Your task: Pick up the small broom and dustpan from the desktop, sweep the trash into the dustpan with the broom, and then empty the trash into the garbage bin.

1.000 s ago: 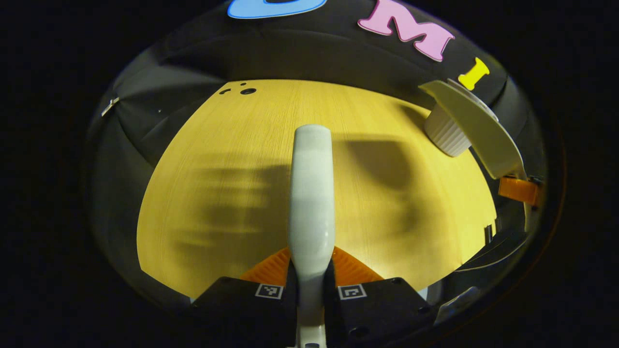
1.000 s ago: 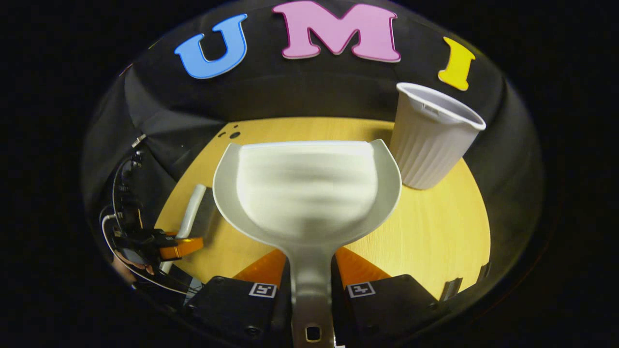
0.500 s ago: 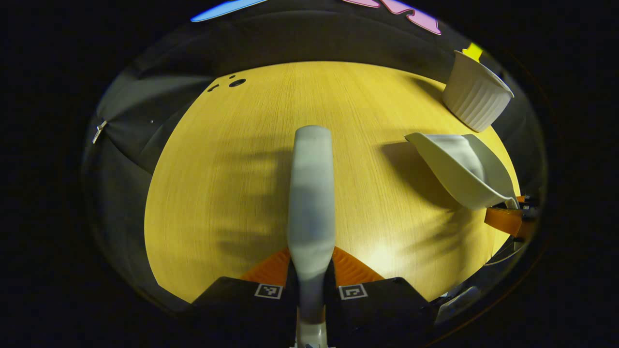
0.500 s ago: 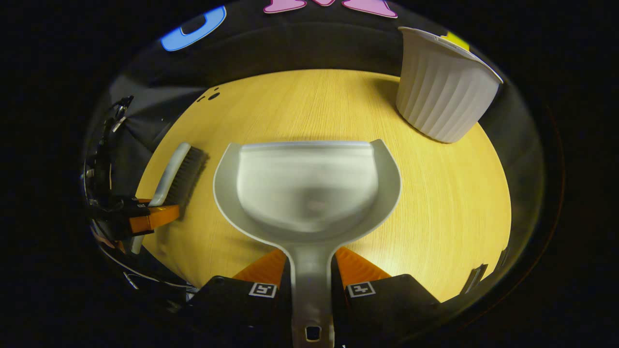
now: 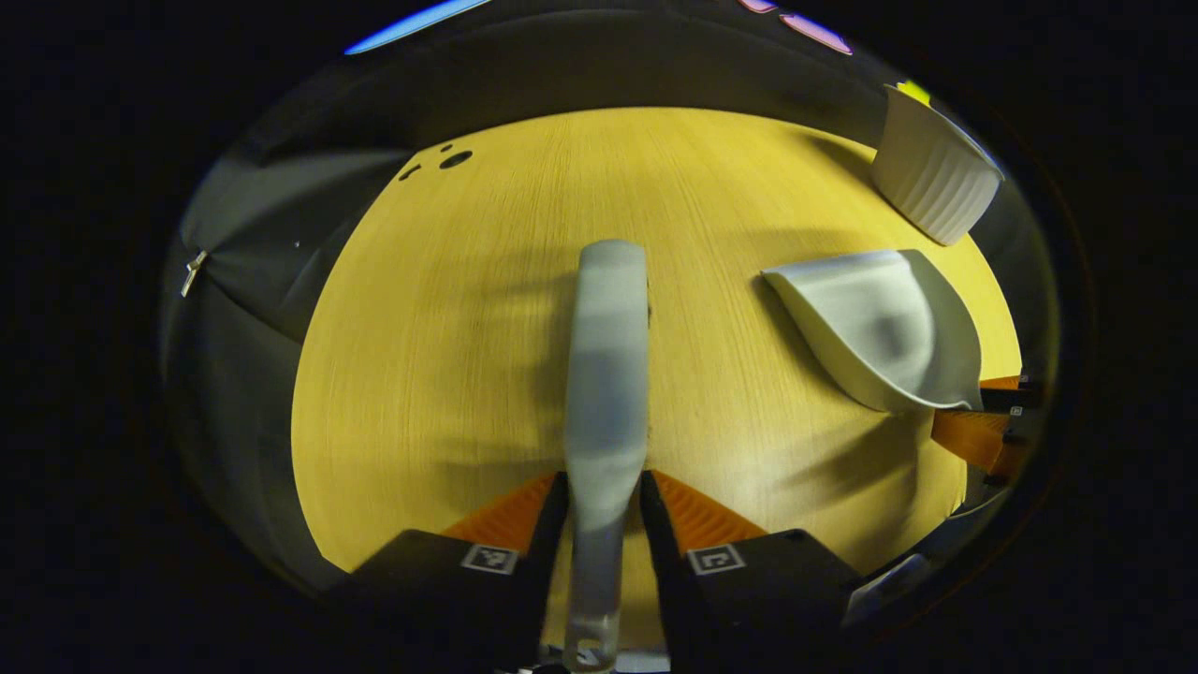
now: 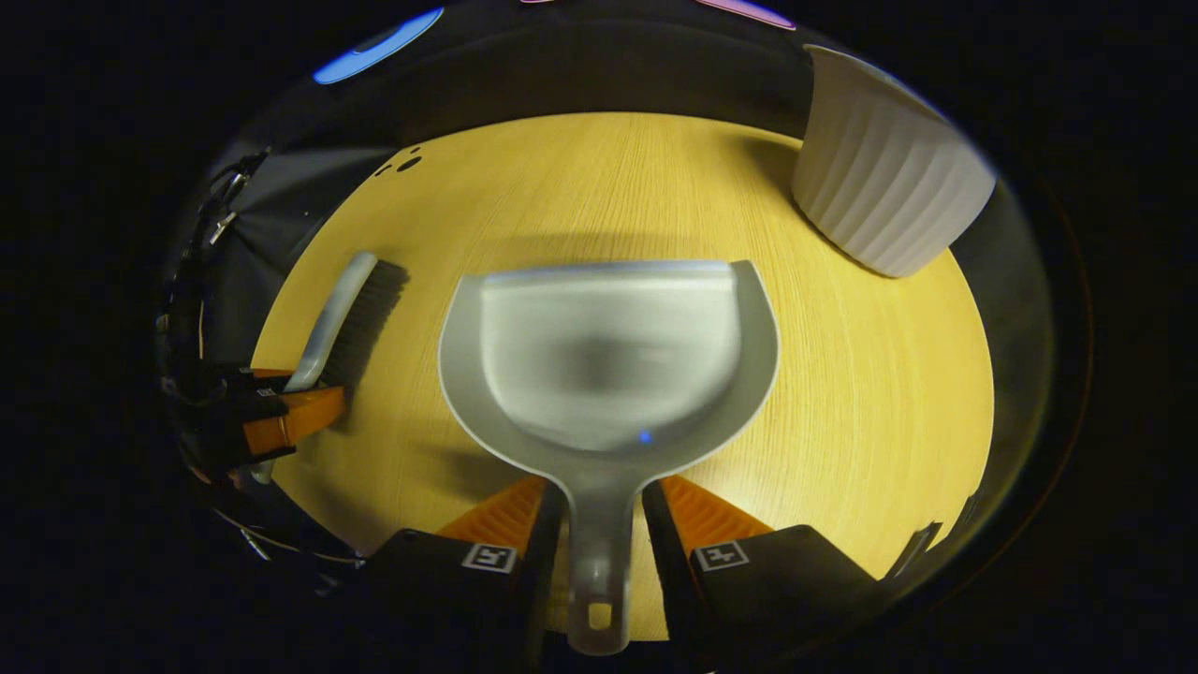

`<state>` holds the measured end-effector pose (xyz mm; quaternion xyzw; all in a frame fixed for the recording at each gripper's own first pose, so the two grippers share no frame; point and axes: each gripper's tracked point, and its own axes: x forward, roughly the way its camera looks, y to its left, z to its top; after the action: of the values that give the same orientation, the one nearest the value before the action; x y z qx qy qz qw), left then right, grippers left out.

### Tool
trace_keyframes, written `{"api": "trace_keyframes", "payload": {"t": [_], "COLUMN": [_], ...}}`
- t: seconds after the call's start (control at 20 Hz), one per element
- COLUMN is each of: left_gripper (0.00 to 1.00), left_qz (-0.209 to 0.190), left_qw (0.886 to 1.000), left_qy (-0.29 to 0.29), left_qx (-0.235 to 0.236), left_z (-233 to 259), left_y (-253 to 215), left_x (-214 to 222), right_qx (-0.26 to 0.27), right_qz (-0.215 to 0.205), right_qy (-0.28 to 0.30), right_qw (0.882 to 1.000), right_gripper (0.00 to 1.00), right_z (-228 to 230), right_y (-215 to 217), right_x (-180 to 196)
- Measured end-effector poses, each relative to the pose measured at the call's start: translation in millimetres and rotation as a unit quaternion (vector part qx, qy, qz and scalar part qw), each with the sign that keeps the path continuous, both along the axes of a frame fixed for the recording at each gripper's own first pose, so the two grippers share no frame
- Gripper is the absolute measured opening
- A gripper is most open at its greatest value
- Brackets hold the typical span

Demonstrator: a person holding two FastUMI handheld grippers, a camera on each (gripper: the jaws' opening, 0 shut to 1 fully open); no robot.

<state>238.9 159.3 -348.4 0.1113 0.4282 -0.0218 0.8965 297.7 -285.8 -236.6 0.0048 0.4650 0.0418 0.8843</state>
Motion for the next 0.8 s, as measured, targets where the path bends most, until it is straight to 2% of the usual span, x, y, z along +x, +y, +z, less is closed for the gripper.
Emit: {"api": "trace_keyframes", "payload": {"t": [0.15, 0.2, 0.3, 0.45, 0.65, 0.8], "left_gripper": [1.0, 0.95, 0.97, 0.98, 0.97, 0.96], "left_qz": [0.006, 0.004, -0.019, -0.042, -0.054, -0.069], "left_qw": [1.0, 0.999, 0.995, 0.983, 0.954, 0.925], "left_qy": [-0.016, -0.029, -0.067, -0.147, -0.273, -0.352], "left_qx": [-0.025, -0.033, -0.067, -0.099, -0.114, -0.123], "left_z": [12, 20, 38, 82, 164, 212], "left_y": [-5, -7, -19, -30, -32, -39], "left_x": [-6, -11, -16, -30, -58, -89], "right_qx": [0.004, 0.012, 0.019, 0.017, 0.036, 0.005], "right_qz": [-0.004, -0.006, -0.015, -0.028, -0.025, -0.001], "right_qy": [-0.026, -0.038, -0.083, -0.15, -0.251, -0.334], "right_qw": [1.0, 0.999, 0.996, 0.988, 0.967, 0.943], "right_gripper": [0.99, 1.0, 1.0, 1.0, 1.0, 1.0], "right_z": [18, 27, 53, 94, 157, 205], "right_y": [-3, -2, -7, -14, -5, 1], "right_x": [-1, -2, 2, 6, 2, -8]}}
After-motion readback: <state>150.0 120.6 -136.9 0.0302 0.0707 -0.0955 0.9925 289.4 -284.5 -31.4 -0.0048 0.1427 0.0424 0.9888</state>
